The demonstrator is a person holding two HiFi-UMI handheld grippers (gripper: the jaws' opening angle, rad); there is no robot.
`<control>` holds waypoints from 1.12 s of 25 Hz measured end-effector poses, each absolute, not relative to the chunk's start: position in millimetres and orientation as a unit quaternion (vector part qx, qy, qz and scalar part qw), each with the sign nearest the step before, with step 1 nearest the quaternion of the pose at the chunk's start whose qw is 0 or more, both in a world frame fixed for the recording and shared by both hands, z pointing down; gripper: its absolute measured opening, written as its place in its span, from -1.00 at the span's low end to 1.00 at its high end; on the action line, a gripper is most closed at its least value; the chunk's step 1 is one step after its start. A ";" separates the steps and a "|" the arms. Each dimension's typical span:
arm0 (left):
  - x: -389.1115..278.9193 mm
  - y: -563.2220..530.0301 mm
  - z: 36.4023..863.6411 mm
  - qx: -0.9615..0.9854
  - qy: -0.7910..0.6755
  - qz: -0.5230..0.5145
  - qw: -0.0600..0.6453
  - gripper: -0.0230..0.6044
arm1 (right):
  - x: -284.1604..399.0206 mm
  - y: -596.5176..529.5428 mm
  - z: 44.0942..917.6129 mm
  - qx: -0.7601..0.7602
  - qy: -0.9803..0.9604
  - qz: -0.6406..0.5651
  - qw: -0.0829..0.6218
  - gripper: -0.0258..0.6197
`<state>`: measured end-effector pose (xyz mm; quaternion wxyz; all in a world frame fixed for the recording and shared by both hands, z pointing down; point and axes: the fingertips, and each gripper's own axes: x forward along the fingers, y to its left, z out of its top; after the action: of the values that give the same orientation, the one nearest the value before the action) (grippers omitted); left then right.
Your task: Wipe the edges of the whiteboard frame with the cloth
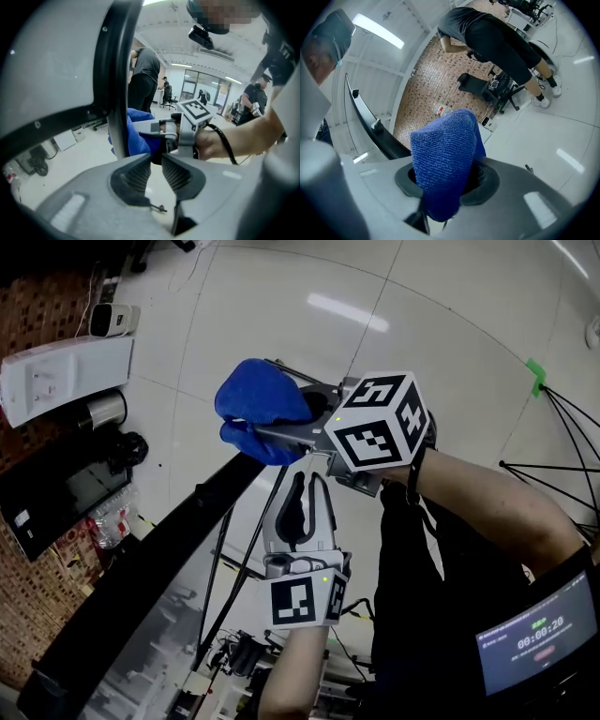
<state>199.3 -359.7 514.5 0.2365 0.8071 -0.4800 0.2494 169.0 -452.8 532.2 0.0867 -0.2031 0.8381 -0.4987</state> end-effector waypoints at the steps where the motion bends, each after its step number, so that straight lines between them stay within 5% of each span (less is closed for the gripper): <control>1: 196.5 -359.2 522.7 0.804 -0.482 0.254 0.239 -0.69 | 168.9 -452.1 539.9 -0.207 0.836 -0.501 0.086 -0.50; 28: 182.1 -348.2 704.5 0.781 -0.455 0.306 0.300 -0.69 | 176.5 -443.8 730.6 -0.267 0.808 -0.525 -0.015 -0.50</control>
<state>182.1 -348.2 704.5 0.2996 0.7805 -0.4550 0.3065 176.5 -443.8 730.6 -0.0145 -0.2671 0.8080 -0.5249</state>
